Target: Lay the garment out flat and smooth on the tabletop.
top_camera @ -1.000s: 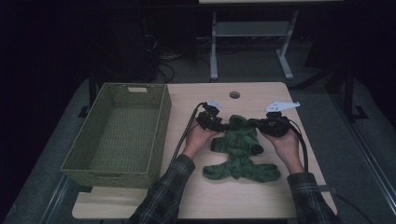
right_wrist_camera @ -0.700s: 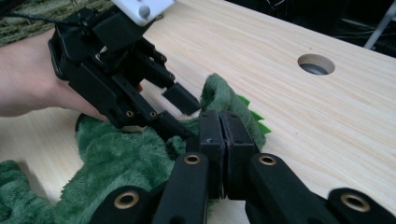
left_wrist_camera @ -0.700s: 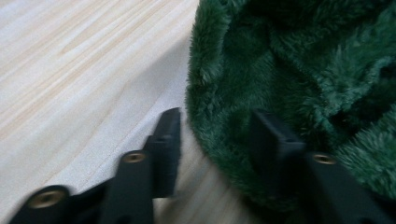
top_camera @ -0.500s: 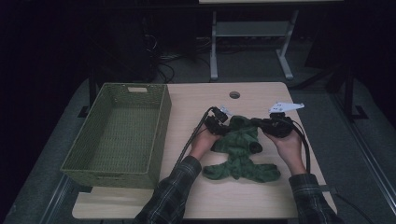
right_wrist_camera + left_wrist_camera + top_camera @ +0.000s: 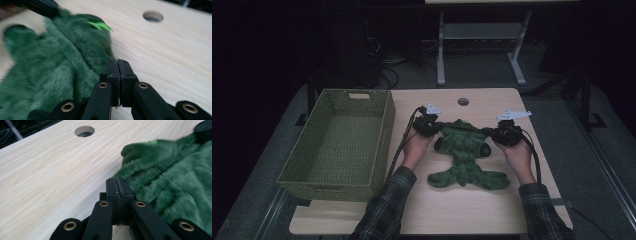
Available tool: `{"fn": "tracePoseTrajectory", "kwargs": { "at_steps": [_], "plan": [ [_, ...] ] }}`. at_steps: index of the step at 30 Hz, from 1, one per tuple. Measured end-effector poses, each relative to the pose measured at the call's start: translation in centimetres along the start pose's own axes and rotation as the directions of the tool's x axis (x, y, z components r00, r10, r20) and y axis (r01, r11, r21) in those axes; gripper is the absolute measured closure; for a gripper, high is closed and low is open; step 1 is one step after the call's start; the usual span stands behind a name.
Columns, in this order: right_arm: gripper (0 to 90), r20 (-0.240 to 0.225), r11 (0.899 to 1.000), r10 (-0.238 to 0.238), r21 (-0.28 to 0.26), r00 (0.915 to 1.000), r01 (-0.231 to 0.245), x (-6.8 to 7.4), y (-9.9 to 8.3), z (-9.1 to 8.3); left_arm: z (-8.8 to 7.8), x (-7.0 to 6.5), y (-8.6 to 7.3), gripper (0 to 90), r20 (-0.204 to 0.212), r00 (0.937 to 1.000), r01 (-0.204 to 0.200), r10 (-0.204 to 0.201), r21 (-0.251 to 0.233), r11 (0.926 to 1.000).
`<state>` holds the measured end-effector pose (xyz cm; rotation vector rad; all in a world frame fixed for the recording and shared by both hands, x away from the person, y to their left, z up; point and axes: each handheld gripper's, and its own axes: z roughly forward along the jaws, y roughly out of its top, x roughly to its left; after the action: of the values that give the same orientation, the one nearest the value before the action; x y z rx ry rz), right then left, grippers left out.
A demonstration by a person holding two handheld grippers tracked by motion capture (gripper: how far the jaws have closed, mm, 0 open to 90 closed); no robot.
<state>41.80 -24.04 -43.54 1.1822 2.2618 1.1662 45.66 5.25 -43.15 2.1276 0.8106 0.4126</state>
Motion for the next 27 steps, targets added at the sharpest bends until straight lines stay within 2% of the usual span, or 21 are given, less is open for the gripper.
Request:
{"fn": "tracePoseTrajectory", "kwargs": {
  "at_steps": [6,13,14,15,17,18,21,22,23,27],
  "plan": [
    [88.1,0.046,0.996,0.061,0.057,0.9971,-0.063,-1.1,-1.2,2.6,1.4,0.1,-1.5,89.7,0.008,1.0000,0.005,-0.005,0.031,0.9995],
    [87.0,0.074,0.994,0.065,0.085,0.9951,-0.072,-1.6,-2.1,3.7,3.0,-0.2,-2.0,88.6,0.009,0.9999,-0.012,0.012,0.056,0.9983],
    [81.8,0.069,0.993,0.079,0.077,0.9945,-0.084,-1.8,-2.3,3.7,3.3,-0.1,-2.1,87.9,0.009,0.9998,-0.020,0.020,0.065,0.9977],
    [76.6,0.077,0.993,0.087,0.077,0.9932,-0.093,-1.9,-2.3,3.7,3.3,-0.1,-2.1,86.8,0.018,0.9997,-0.019,0.018,0.066,0.9976],
    [73.9,0.073,0.994,0.086,0.067,0.9936,-0.090,-2.0,-2.3,3.3,3.0,0.1,-2.1,84.5,0.035,0.9994,0.007,-0.008,0.053,0.9986],
    [71.1,0.069,0.994,0.094,0.054,0.9932,-0.098,-1.9,-2.1,2.9,2.7,0.3,-2.0,81.6,0.032,0.9995,0.006,-0.007,0.044,0.9990],
    [69.2,0.065,0.995,0.089,0.027,0.9939,-0.091,-1.9,-1.7,2.0,1.9,0.5,-1.6,75.9,0.042,0.9988,0.023,-0.024,0.023,0.9995],
    [67.6,0.069,0.997,0.079,-0.001,0.9945,-0.079,-1.6,-1.2,0.9,1.5,0.5,-1.4,72.4,0.042,0.9989,0.019,-0.020,0.017,0.9997],
    [67.3,0.069,0.997,0.073,-0.006,0.9950,-0.072,-1.5,-1.0,0.6,0.8,0.4,-1.2,70.4,0.044,0.9989,0.013,-0.013,0.014,0.9998],
    [62.3,0.056,0.998,0.064,0.009,0.9964,-0.065,-1.0,-0.7,-0.6,-0.3,0.3,-1.1,62.5,0.052,0.9987,0.003,-0.004,0.019,0.9998]
  ]
}}
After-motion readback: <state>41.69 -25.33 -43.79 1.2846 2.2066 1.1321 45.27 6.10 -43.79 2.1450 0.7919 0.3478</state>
